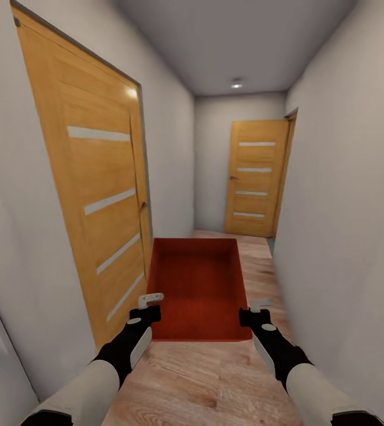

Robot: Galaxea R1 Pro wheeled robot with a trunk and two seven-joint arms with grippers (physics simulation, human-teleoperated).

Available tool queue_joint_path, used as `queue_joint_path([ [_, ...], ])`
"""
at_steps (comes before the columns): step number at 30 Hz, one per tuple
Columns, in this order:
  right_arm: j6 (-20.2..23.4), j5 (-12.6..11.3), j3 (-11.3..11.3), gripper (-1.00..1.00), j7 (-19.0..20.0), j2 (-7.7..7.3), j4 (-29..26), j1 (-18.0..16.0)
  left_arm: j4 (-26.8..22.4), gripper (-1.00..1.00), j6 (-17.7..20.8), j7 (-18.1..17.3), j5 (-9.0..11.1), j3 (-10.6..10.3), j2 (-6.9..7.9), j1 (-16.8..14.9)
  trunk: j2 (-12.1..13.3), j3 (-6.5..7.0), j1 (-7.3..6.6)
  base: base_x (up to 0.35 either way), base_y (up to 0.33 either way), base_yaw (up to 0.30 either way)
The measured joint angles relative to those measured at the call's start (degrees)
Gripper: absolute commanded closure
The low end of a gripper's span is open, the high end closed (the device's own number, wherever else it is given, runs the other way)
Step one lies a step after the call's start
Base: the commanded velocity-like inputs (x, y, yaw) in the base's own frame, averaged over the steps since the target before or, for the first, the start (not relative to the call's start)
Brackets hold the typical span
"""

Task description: Move the two storage containers from the living room to the garage. In the garage, place one container on the floor and stack the other container on top of it (either order is fine).

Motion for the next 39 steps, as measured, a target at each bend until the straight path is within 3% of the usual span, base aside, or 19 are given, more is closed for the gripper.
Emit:
queue_joint_path([
  [21,-0.08,0.0,0.01,1.0,0.0,-0.01,0.0,0.0,0.0,1.0,-0.09,0.0,0.01,-0.02,-0.01,0.0,0.0,0.0,0.0,0.323,0.115,-0.239],
  [39,-0.08,0.02,-0.05,1.0,0.05,-0.01,0.02,-0.01,-0.03,1.0,-0.07,0.02,-0.04,0.01,-0.02,0.01,0.0,0.0,0.0,0.323,0.073,-0.016],
])
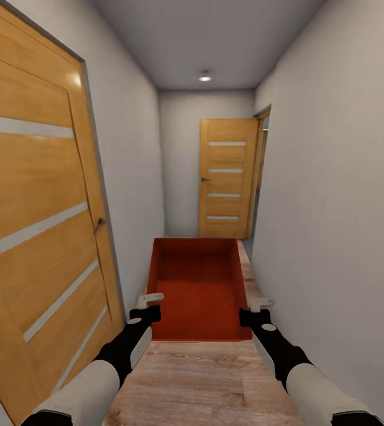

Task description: Move the two storage containers from the living room to the garage. In the garage, place one container on the floor and stack the other container on top of it (either order is fine).

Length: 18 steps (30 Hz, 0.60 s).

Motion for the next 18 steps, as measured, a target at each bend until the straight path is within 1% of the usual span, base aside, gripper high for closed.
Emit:
queue_joint_path([
  [10,0.0,-0.02,0.03,1.0,-0.05,0.02,0.0,0.0,0.0,1.0,0.0,-0.01,0.03,-0.05,0.03,0.0,0.0,0.0,0.0,0.323,0.0,-0.002],
  [18,0.0,-0.03,0.05,1.0,-0.05,0.01,0.0,0.0,0.0,1.0,-0.01,-0.01,0.04,-0.03,0.03,0.0,0.0,0.0,0.0,0.323,0.0,-0.076],
])
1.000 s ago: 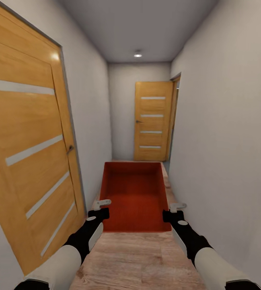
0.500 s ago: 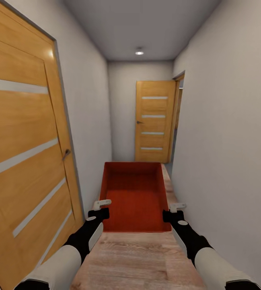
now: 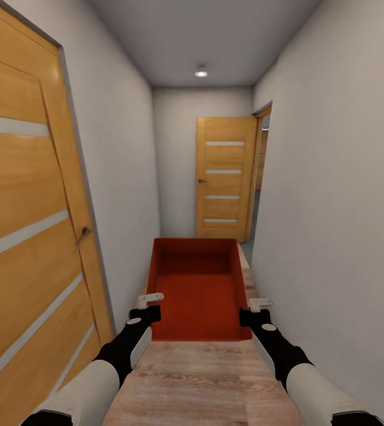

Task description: Move the two storage containers from the living room to the garage. In the garage, place one container on the floor and stack the other container on top of it (either order is fine).

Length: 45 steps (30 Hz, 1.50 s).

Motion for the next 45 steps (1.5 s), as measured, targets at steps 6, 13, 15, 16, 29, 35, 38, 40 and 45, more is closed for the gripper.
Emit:
queue_joint_path([
  [6,0.01,0.01,-0.01,1.0,0.0,0.01,0.0,0.0,0.0,1.0,0.02,0.0,0.0,0.0,0.0,0.0,0.0,0.0,0.0,0.323,0.0,-0.007],
  [13,0.0,0.04,-0.04,1.0,-0.02,0.03,0.0,0.0,-0.01,1.0,0.02,-0.06,-0.05,0.04,0.02,0.0,0.0,0.0,0.0,0.323,0.0,0.0],
  [15,0.0,0.04,-0.04,1.0,-0.02,0.04,0.0,0.0,-0.01,1.0,0.01,-0.07,-0.05,0.05,0.02,0.0,0.0,0.0,0.0,0.323,0.0,0.0],
  [16,0.0,0.04,-0.04,1.0,-0.02,0.04,0.0,0.0,0.0,1.0,0.01,-0.07,-0.05,0.05,0.02,0.0,0.0,0.0,0.0,0.323,0.0,0.0],
  [29,0.0,0.06,-0.08,1.0,0.02,0.02,0.0,0.0,-0.01,1.0,0.02,-0.06,-0.09,0.06,0.0,0.0,0.0,0.0,0.0,0.323,0.0,0.0],
  [35,0.01,0.04,-0.05,1.0,-0.01,0.03,0.0,0.0,0.0,1.0,0.01,-0.05,-0.04,0.03,0.02,0.0,0.0,0.0,0.0,0.323,0.0,0.0],
  [38,0.0,0.03,-0.04,1.0,-0.01,0.02,0.0,0.0,-0.01,1.0,0.01,-0.05,-0.05,0.03,0.02,0.0,0.0,0.0,0.0,0.323,0.0,0.0],
  [40,0.0,0.03,-0.03,1.0,-0.01,0.02,0.0,0.0,-0.01,1.0,0.01,-0.04,-0.04,0.02,0.01,0.0,0.0,0.0,0.0,0.323,0.0,0.0],
  [45,0.01,0.03,-0.04,1.0,0.0,0.02,0.0,0.0,0.0,1.0,0.01,-0.03,-0.03,0.01,0.01,0.0,0.0,0.0,0.0,0.323,0.0,0.0],
])
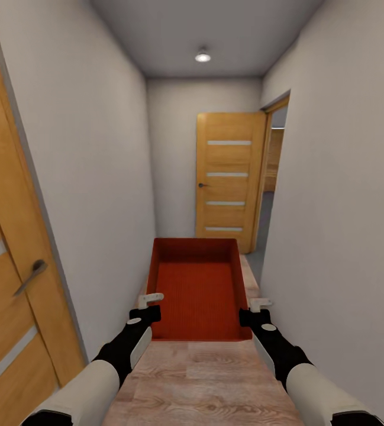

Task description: Move the two storage containers from the living room to the garage. In the garage, place one container on the floor and stack the other container on top of it (either order is fine).

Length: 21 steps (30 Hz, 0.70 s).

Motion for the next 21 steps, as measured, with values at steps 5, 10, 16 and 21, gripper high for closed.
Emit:
queue_joint_path([
  [5,0.01,-0.01,0.02,1.0,0.01,-0.01,0.0,0.0,0.0,1.0,0.0,0.03,0.03,0.0,-0.01,0.0,0.0,0.0,0.0,0.323,0.0,0.0],
  [10,0.0,0.0,0.01,1.0,0.0,0.0,0.0,0.0,0.0,1.0,0.0,0.01,0.01,0.0,0.0,0.0,0.0,0.0,0.0,0.323,0.0,0.0],
  [16,0.12,0.02,-0.01,1.0,0.0,0.02,0.0,0.0,0.03,1.0,0.1,-0.03,-0.02,0.05,0.01,0.0,0.0,0.0,0.0,0.323,0.0,0.0],
  [21,0.14,0.07,-0.05,1.0,-0.01,0.03,0.0,0.0,0.04,1.0,0.11,-0.04,-0.02,0.06,0.02,0.0,0.0,0.0,0.0,0.323,0.0,0.0],
])
